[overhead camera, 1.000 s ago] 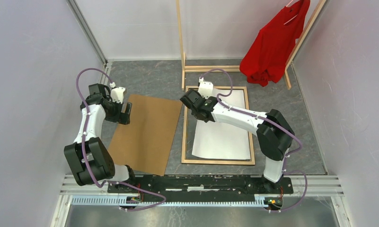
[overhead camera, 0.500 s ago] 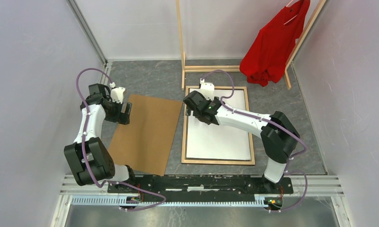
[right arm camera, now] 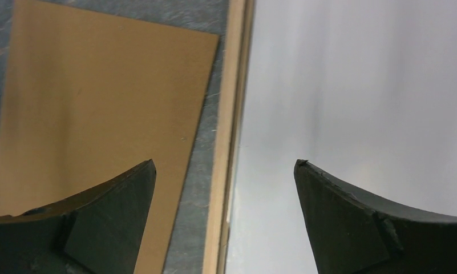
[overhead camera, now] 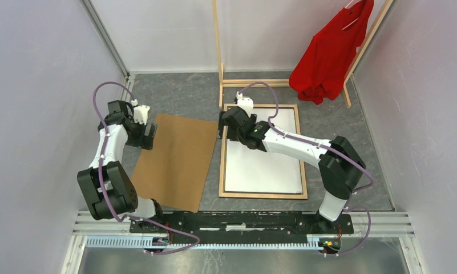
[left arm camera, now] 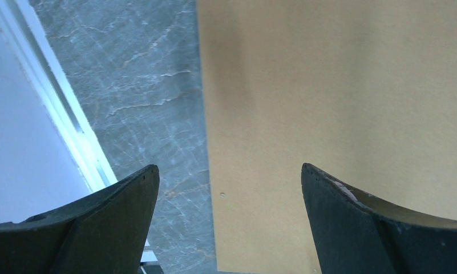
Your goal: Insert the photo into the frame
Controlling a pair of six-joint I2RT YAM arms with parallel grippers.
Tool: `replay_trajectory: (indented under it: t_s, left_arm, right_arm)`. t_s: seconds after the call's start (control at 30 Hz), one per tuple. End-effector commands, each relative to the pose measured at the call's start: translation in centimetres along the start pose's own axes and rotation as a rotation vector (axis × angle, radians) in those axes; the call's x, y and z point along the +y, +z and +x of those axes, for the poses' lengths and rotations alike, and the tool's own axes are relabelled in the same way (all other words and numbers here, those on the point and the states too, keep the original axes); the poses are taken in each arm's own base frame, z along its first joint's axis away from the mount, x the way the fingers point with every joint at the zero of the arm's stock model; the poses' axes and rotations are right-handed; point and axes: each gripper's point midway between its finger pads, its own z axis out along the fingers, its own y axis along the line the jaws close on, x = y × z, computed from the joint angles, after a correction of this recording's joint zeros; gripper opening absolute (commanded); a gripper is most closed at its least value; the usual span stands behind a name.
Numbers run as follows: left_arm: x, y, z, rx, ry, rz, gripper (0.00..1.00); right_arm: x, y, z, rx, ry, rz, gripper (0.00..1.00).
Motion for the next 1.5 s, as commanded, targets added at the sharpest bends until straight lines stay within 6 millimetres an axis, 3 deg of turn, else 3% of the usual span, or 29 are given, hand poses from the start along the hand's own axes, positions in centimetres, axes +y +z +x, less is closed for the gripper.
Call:
replay_trajectory:
  t_s: [0.0, 0.17, 0.3, 0.43, 0.63, 0.97, 1.2, 1.3, 1.47]
  left_arm:
    - [4.7, 0.4, -1.5, -0.007, -0.017, -0.196, 1.0]
    - [9.9, 0.7, -1.0, 0.03, -0.057, -0.425, 0.98]
    - [11.5, 1.6, -0.1, 0.056, -0.081, -0.479, 0.97]
    - [11.2, 3.6, 1.1, 0.096, -0.094, -0.451, 0.96]
    - [10.0, 6.2, 3.1, 0.149, -0.106, -0.395, 0.96]
    - [5.7, 8.3, 5.7, 0.192, -0.114, -0.204, 0.95]
    - [3.5, 9.2, 7.2, 0.224, -0.114, -0.105, 0.93]
    - [2.8, 9.5, 7.8, 0.244, -0.105, -0.073, 0.9]
    - [1.3, 9.9, 8.2, 0.255, -0.096, 0.016, 0.83]
  right_arm:
    - [6.3, -1.9, 0.8, 0.042, 0.021, -0.259, 0.98]
    - [11.3, -2.6, 5.7, 0.157, -0.015, -0.345, 0.98]
    - [12.0, -1.9, 9.4, 0.224, 0.017, -0.321, 0.98]
    - [11.9, -0.7, 11.2, 0.247, 0.02, -0.27, 0.98]
    - [11.3, 0.8, 12.3, 0.255, 0.018, -0.204, 0.98]
    - [10.7, 2.6, 14.2, 0.289, 0.055, -0.153, 0.98]
    - [12.7, 2.9, 14.5, 0.337, 0.148, -0.247, 0.98]
    - [13.8, 1.7, 12.8, 0.323, 0.232, -0.349, 0.98]
    - [16.1, -1.6, 8.0, 0.262, 0.392, -0.573, 0.95]
